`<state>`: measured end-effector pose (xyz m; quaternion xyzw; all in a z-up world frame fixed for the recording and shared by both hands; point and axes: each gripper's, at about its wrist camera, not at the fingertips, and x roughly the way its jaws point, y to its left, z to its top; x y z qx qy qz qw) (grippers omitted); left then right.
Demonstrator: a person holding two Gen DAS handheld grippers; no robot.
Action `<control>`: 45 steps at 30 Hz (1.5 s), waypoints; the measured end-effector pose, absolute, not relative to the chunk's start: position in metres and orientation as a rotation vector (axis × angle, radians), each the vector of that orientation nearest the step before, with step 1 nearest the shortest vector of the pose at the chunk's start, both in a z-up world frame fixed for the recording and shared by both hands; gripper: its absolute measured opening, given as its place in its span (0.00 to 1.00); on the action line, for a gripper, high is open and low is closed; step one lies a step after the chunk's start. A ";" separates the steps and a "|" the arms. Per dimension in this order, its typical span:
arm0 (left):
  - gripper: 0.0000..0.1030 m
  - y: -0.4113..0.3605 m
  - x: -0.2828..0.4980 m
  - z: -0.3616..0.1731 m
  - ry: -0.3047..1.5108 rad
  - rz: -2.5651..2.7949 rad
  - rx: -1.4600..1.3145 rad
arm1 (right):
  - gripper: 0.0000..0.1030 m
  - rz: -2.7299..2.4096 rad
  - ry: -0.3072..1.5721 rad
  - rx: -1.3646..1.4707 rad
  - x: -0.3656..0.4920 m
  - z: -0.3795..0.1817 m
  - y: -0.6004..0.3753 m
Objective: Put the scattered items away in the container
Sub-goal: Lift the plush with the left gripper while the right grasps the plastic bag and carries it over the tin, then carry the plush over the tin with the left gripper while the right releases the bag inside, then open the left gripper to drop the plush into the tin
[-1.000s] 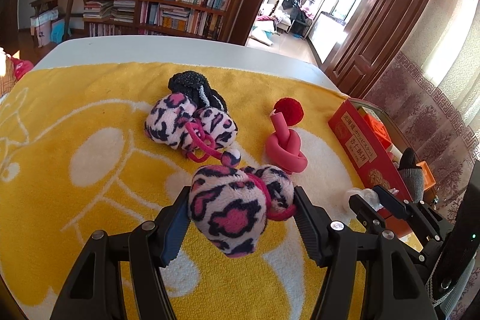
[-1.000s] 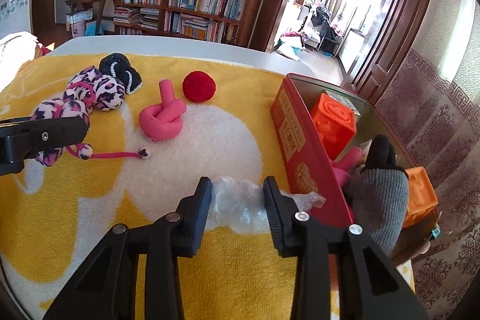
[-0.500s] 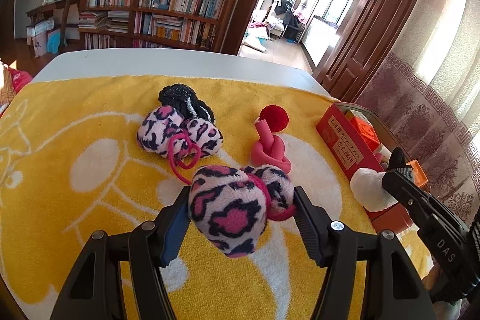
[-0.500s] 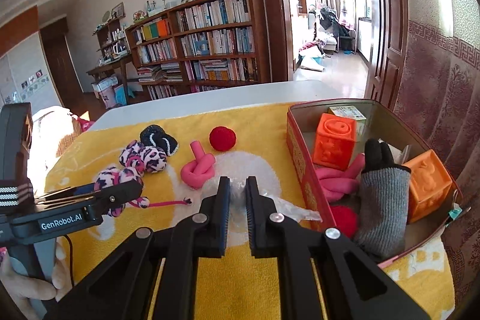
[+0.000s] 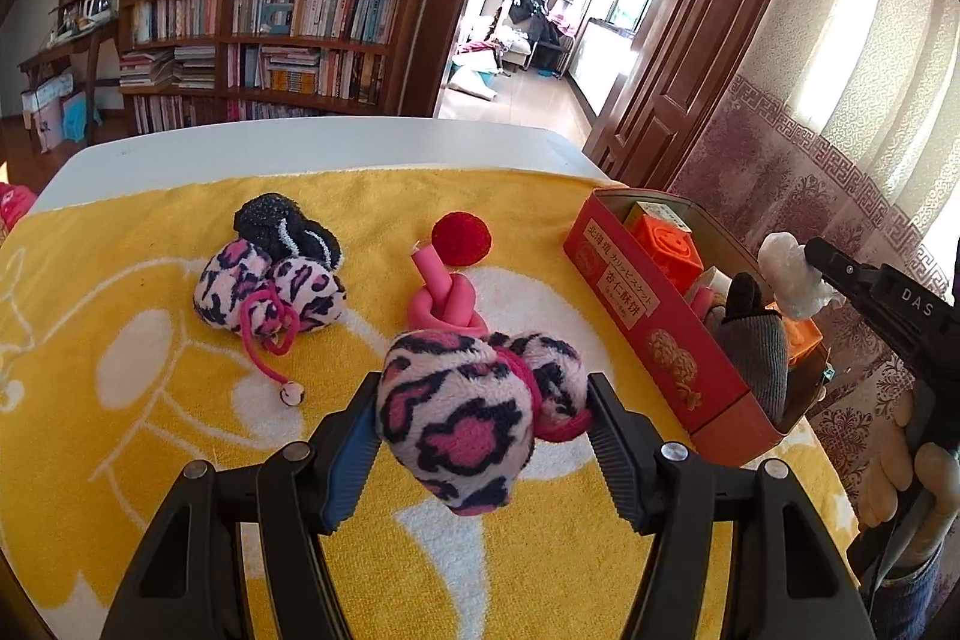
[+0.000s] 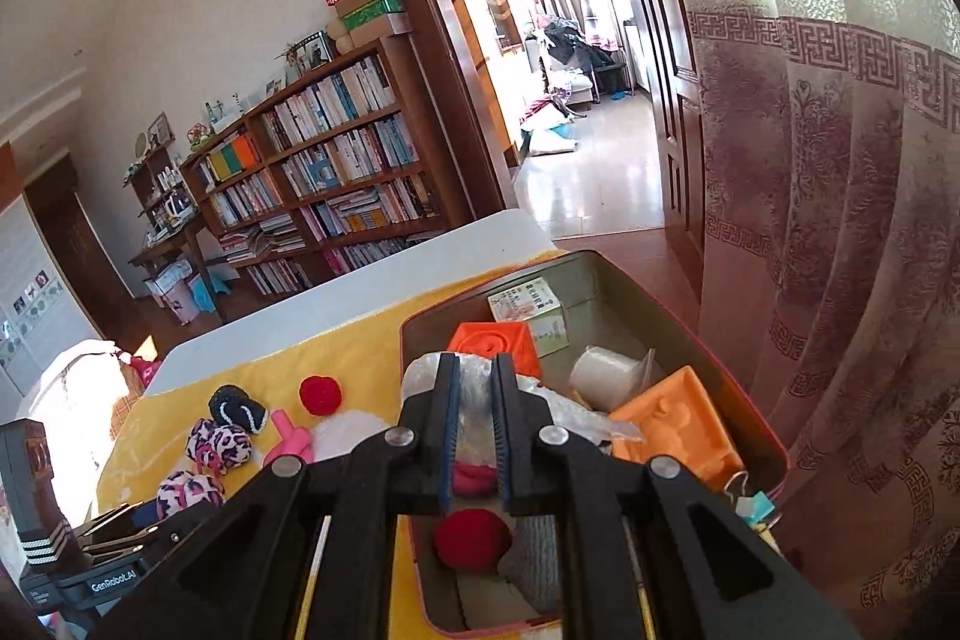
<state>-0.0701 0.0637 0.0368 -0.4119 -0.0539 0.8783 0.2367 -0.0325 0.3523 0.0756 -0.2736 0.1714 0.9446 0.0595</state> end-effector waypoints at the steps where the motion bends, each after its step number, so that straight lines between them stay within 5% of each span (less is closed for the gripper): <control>1: 0.65 0.069 -0.070 0.038 -0.145 2.396 -1.127 | 0.11 2.852 0.521 -0.835 -0.037 0.075 0.360; 15: 0.65 0.168 -0.081 0.067 -0.078 2.259 -1.061 | 0.22 2.745 0.811 -0.885 -0.050 0.040 0.423; 22: 0.65 0.216 -0.095 0.078 -0.079 2.194 -1.050 | 0.43 2.742 0.845 -0.759 -0.032 0.054 0.430; 29: 0.65 0.240 -0.100 0.085 -0.069 2.175 -1.035 | 0.49 2.728 0.853 -0.691 -0.022 0.064 0.435; 31: 0.70 0.246 -0.101 0.081 -0.052 2.167 -1.052 | 0.52 2.721 0.868 -0.681 -0.021 0.065 0.437; 33: 0.93 0.250 -0.105 0.074 -0.050 2.165 -1.081 | 0.53 2.720 0.876 -0.675 -0.019 0.065 0.438; 45: 0.93 0.210 -0.112 0.065 -0.112 2.263 -1.127 | 0.53 2.726 0.831 -0.700 -0.022 0.061 0.429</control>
